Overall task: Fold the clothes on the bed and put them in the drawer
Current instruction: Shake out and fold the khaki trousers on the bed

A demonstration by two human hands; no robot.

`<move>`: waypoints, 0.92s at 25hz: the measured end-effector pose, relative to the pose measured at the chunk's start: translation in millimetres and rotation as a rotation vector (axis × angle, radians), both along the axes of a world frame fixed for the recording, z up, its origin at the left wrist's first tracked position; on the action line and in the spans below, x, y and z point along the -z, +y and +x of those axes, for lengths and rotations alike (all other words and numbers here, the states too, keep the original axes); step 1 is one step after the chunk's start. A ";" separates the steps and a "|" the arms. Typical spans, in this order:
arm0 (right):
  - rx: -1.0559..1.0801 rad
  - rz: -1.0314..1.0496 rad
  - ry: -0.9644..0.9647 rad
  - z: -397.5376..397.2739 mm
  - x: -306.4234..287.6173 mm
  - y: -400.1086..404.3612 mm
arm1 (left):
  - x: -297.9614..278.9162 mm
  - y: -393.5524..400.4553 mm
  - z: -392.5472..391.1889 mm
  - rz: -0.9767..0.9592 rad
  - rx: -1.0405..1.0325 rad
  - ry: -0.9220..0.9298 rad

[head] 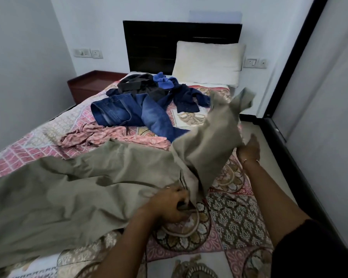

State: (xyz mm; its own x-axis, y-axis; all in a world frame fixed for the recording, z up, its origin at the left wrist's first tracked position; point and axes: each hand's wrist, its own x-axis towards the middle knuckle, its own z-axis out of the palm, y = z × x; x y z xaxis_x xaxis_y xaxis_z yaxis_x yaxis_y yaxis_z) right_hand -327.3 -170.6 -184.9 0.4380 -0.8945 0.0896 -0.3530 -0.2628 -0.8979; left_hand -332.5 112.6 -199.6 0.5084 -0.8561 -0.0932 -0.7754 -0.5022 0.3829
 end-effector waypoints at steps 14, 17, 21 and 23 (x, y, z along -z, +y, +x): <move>-0.469 -0.492 0.574 -0.7 24.8 110.0 | 31.9 -34.0 -6.3 -0.029 -0.078 -0.207; -0.560 -0.421 0.575 -5.1 13.8 92.6 | 33.3 -38.9 -2.7 -0.118 0.082 -0.218; 0.380 0.143 -0.200 -50.7 30.9 62.3 | 37.4 -49.7 -1.1 -0.131 0.073 -0.292; 0.732 0.489 -0.363 -81.2 40.3 53.4 | 37.3 -51.6 -7.0 -0.038 0.149 -0.344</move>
State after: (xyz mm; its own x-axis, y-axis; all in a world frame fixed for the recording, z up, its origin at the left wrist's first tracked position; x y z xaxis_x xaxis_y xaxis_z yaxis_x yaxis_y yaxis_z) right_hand -408.5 -117.2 -225.1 -0.2270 -0.9100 -0.3469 0.0408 0.3470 -0.9370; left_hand -339.6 61.0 -236.9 0.3744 -0.9225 0.0941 -0.9252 -0.3650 0.1036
